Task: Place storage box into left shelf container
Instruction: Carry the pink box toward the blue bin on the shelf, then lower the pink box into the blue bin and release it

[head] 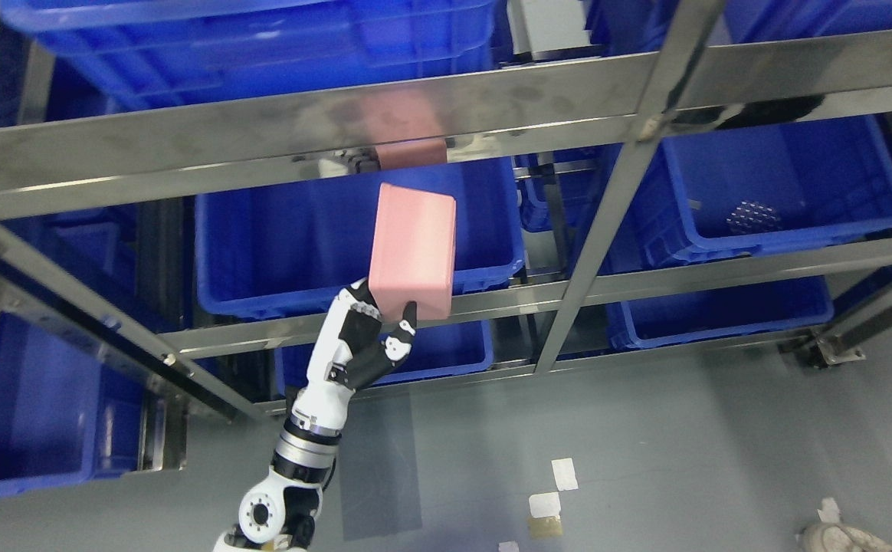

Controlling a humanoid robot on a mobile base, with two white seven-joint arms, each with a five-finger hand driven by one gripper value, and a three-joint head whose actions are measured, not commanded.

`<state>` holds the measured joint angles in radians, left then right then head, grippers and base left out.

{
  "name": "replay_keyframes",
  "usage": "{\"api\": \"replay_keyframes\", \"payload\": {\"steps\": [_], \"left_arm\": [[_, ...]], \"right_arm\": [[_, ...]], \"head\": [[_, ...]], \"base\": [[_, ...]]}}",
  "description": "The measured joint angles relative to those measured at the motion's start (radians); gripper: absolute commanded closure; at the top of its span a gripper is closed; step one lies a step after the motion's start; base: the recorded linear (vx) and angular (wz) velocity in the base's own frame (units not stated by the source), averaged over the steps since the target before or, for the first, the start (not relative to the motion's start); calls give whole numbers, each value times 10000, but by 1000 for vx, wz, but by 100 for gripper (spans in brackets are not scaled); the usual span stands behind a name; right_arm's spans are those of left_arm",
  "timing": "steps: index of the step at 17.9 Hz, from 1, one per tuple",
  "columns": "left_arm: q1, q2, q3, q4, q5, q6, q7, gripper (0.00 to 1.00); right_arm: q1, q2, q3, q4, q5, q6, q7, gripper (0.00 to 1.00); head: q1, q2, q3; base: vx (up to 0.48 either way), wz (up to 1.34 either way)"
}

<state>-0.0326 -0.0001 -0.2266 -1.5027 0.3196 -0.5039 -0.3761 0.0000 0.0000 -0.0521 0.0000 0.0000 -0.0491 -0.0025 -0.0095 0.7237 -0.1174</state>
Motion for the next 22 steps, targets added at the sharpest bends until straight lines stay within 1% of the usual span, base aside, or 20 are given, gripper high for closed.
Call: {"api": "replay_keyframes", "payload": {"steps": [7,11,14,17,18,21,22], "left_arm": [[-1012,0,1039,538,-387,1571,100,94],[-2491,0,1464,1581,-659,2587,138,92],[-3777,84,1673,2615,-1149,2821,41,88],[-4852,195,1717,3569,-2394,2921,-476,84],[-5164,235,1733,3936,-3085,2929,-830,83],[-5698,359,1785,4694,-4802,2894,-1344,82],[-5786,394,1826,4878,-5193,2855,-1446,79]], "right_arm": [[0,0,1,0,0,-8,2,0],[0,0,1,0,0,-14,2,0],[0,0,0,0,0,-47,3,0],[0,0,0,0,0,-83,3,0],[0,0,0,0,0,-75,3,0],[0,0,0,0,0,-16,3,0],[0,0,0,0,0,-14,3,0]], "head": [[0,-3,0],[0,-3,0],[0,-3,0],[0,-2,0],[0,-3,0],[0,-3,0],[0,-3,0]], "base": [[43,-175],[-1,8],[-7,21],[0,0],[0,0],[1,-7],[0,0]]}}
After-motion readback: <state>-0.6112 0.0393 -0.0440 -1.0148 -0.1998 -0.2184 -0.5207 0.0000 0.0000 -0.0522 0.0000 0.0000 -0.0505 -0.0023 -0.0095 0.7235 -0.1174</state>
